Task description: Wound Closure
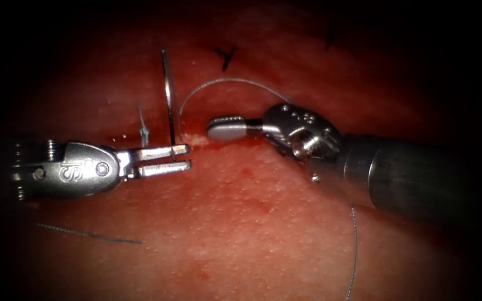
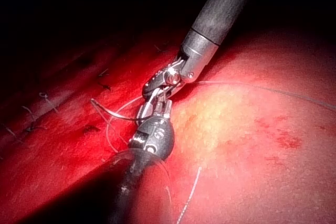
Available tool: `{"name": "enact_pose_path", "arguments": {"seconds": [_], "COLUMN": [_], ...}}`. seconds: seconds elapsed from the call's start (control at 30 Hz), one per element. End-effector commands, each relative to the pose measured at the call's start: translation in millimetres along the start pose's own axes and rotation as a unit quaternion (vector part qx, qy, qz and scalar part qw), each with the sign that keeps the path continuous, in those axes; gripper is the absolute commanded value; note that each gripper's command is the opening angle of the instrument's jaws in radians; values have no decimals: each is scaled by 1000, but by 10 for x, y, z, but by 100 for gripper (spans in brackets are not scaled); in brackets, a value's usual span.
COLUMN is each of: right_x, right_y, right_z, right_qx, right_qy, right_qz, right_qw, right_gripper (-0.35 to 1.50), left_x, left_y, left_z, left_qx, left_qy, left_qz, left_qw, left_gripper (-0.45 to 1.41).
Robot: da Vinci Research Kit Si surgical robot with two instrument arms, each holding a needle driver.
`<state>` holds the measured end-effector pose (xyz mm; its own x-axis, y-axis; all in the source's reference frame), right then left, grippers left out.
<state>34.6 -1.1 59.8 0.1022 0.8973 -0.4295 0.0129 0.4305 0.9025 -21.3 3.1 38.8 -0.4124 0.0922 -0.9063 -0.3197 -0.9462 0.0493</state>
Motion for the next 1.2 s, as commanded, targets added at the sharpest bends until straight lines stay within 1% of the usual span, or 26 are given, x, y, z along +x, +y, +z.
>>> {"name": "enact_pose_path", "arguments": {"seconds": [0.03, 0.07, 0.1, 0.13, 0.23, 0.33, 0.4, 0.47, 0.6, 0.63, 0.93, 1.07, 1.2], "right_x": [16, 19, 22, 24, 29, 31, 32, 32, 31, 31, 28, 26, 24], "right_y": [2, 1, -2, -5, -17, -23, -24, -24, -23, -22, -22, -22, -22], "right_z": [7, 7, 7, 7, 9, 12, 14, 17, 20, 21, 35, 43, 49], "right_qx": [5, 8, 10, 11, 26, 37, 44, 48, 49, 48, 51, 54, 62], "right_qy": [9, 11, 14, 14, 12, 9, 8, 9, 11, 12, 14, 14, 11], "right_qz": [36, 53, 61, 71, 119, 137, 152, 163, 174, 173, 176, 177, 180], "right_qw": [999, 999, 998, 997, 993, 990, 987, 985, 984, 984, 983, 983, 982], "right_gripper": [74, 89, 110, 120, 131, 135, 135, 128, 128, 125, 125, 118, 104], "left_x": [-2, -3, -4, -6, -12, -16, -19, -21, -23, -23, -22, -22, -21], "left_y": [-3, -4, -4, -3, 7, 19, 26, 32, 41, 42, 43, 45, 45], "left_z": [9, 10, 10, 11, 14, 19, 23, 28, 38, 39, 42, 45, 46], "left_qx": [7, 7, 7, 5, 0, -3, -3, -2, -1, -1, -4, -6, -6], "left_qy": [-5, -6, -5, -3, 8, 17, 20, 22, 28, 29, 28, 28, 28], "left_qz": [18, 23, 26, 32, 42, 56, 61, 70, 79, 79, 80, 83, 83], "left_qw": [1000, 1000, 1000, 999, 999, 998, 998, 997, 996, 996, 996, 996, 996], "left_gripper": [-45, -45, -45, -45, -45, -45, -45, -45, -45, -45, -45, -45, -45]}}
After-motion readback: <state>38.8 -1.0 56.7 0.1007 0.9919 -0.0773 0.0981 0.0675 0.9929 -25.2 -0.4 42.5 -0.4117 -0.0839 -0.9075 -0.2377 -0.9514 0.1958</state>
